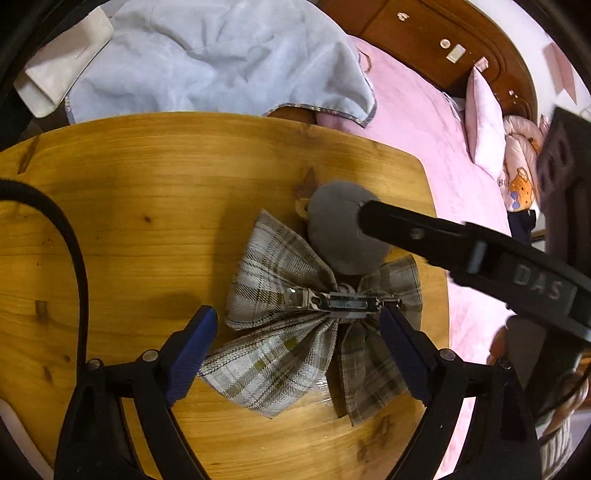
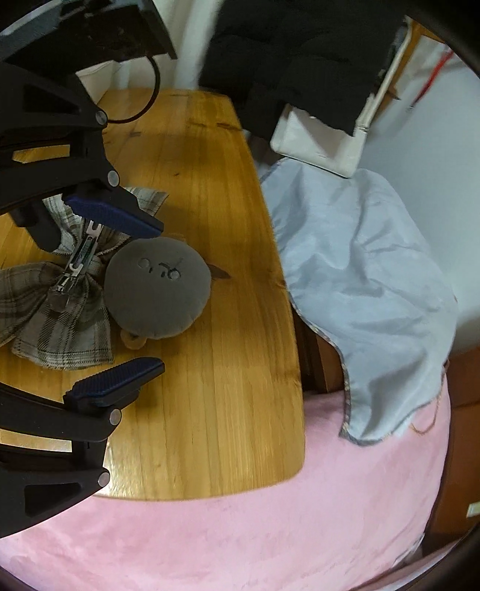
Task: Organize objects
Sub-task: 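Grasp the plaid bow's clip with the left gripper while the right grasps the grey head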
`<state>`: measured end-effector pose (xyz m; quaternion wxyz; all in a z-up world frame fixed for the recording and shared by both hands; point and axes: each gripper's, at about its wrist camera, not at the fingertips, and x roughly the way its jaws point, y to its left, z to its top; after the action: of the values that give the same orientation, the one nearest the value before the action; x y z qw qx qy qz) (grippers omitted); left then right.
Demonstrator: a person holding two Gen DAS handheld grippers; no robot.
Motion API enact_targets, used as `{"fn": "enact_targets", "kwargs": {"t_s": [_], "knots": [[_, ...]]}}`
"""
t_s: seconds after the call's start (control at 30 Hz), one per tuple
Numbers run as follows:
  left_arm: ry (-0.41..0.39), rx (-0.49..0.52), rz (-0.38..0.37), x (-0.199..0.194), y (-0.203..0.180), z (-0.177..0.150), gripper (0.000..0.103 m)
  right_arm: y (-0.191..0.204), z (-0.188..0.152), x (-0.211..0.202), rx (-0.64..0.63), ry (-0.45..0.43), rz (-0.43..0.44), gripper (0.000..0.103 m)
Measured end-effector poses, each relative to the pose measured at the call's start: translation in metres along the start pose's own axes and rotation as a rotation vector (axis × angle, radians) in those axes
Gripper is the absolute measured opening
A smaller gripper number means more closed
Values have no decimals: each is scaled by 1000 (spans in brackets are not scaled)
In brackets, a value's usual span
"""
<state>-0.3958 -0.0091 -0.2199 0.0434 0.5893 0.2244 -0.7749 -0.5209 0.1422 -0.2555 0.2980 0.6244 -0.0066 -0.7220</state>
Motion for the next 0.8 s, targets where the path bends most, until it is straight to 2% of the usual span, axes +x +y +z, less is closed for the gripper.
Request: {"fn": "enact_targets", "kwargs": {"t_s": [0.17, 0.33, 0.37, 0.4, 0.47, 0.63, 0.67, 0.73, 0.8], "knots": [[11, 56, 6, 3, -3, -4, 91, 8, 2, 12, -51, 27, -29, 68], [3, 133, 75, 7, -12, -13, 90, 12, 1, 17, -70, 31, -47, 68], [4, 144, 86, 8, -13, -14, 90, 13, 1, 17, -74, 31, -56, 65], [6, 154, 95, 9, -14, -15, 89, 14, 1, 17, -77, 31, -58, 56], [8, 163, 111, 10, -14, -17, 84, 16, 0, 18, -83, 40, -53, 53], [6, 199, 198, 13, -15, -23, 53, 19, -3, 18, -88, 39, -64, 42], [3, 202, 204, 13, -15, -23, 49, 20, -4, 17, -86, 36, -64, 39], [0, 195, 206, 11, -14, -23, 29, 21, -5, 14, -85, 27, -63, 34], [-1, 172, 183, 10, -11, -22, 19, 23, -7, 10, -86, 19, -64, 30]]}}
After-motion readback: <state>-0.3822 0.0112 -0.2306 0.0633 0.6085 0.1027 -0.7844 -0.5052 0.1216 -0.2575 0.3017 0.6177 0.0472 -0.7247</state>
